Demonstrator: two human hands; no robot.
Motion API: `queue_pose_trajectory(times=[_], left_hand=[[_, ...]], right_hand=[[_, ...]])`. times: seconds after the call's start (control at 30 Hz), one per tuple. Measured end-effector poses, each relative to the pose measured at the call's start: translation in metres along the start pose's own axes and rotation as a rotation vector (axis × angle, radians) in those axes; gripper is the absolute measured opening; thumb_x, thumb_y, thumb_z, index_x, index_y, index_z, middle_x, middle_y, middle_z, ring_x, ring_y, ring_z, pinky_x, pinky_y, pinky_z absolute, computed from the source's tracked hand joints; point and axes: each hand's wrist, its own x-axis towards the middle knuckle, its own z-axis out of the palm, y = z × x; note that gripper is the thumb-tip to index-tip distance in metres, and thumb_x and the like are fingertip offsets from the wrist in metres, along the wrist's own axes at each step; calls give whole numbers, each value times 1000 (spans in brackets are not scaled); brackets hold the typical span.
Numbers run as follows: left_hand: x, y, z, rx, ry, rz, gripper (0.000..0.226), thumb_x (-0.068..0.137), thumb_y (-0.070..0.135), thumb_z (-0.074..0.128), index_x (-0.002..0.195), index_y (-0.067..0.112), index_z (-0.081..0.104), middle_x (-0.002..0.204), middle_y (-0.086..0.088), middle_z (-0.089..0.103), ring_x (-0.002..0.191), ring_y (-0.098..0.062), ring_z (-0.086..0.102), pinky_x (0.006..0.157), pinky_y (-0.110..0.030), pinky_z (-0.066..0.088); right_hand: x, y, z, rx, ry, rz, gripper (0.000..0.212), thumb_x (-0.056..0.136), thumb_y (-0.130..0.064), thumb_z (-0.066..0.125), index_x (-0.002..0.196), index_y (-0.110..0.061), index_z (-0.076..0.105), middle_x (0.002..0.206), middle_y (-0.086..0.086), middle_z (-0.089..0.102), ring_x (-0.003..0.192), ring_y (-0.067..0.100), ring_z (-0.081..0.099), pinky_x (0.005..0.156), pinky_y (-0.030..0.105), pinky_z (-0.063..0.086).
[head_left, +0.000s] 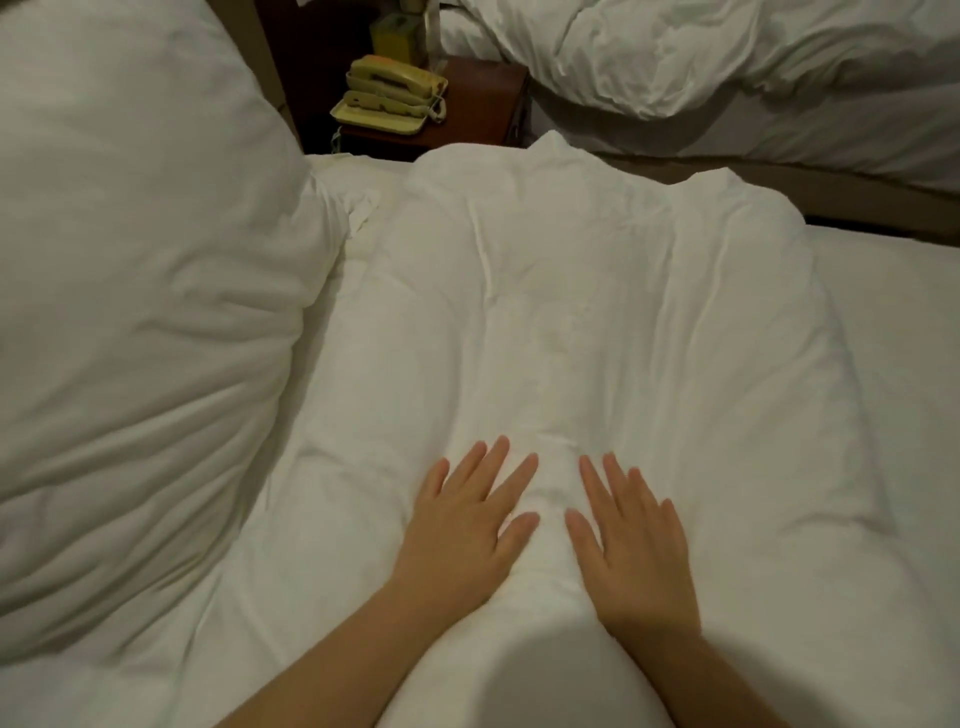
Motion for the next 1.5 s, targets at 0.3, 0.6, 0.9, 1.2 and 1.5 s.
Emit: queue_pose_trajectory(times=[0.3, 0.6, 0.9, 1.2, 1.5], left_hand=[[14, -12, 19, 136, 0, -30, 64, 91, 57, 12, 147, 33, 30, 154, -1, 29, 141, -23, 31, 112, -47, 22], [-77, -4, 20, 216, -74, -102, 61, 99, 54, 7, 141, 29, 43, 146, -3, 44, 130, -25, 47, 107, -42, 22], [-137, 10, 2, 229, -251, -103, 59, 100, 49, 9, 134, 24, 51, 135, -3, 56, 117, -22, 59, 101, -44, 37], [-34, -23, -73, 478, -70, 358, 53, 91, 53, 35, 138, 31, 45, 141, -4, 50, 124, -24, 54, 94, -48, 46], [89, -59, -53, 597, -135, 929, 49, 99, 40, 15, 141, 36, 40, 148, -1, 41, 136, -20, 36, 113, -44, 9]], right_hand=[[20, 2, 17, -256, -29, 10, 69, 87, -58, -12, 151, -32, -10, 161, -5, -10, 148, 18, -5, 118, 43, -1], [-78, -4, 27, -251, -57, -25, 69, 98, -51, -1, 141, -26, 47, 146, -1, 46, 131, 22, 48, 106, 45, 33], [-132, 5, 14, -287, -200, -83, 67, 99, -47, 6, 127, -22, 62, 132, -1, 59, 117, 21, 60, 102, 41, 26], [-14, 24, -93, -550, -135, -565, 62, 93, -57, 34, 149, -33, 25, 157, -6, 19, 144, 15, 23, 115, 40, 5], [93, 56, -75, -627, -147, -972, 64, 93, -63, 25, 148, -31, 32, 154, -3, 32, 142, 14, 23, 113, 49, 8]])
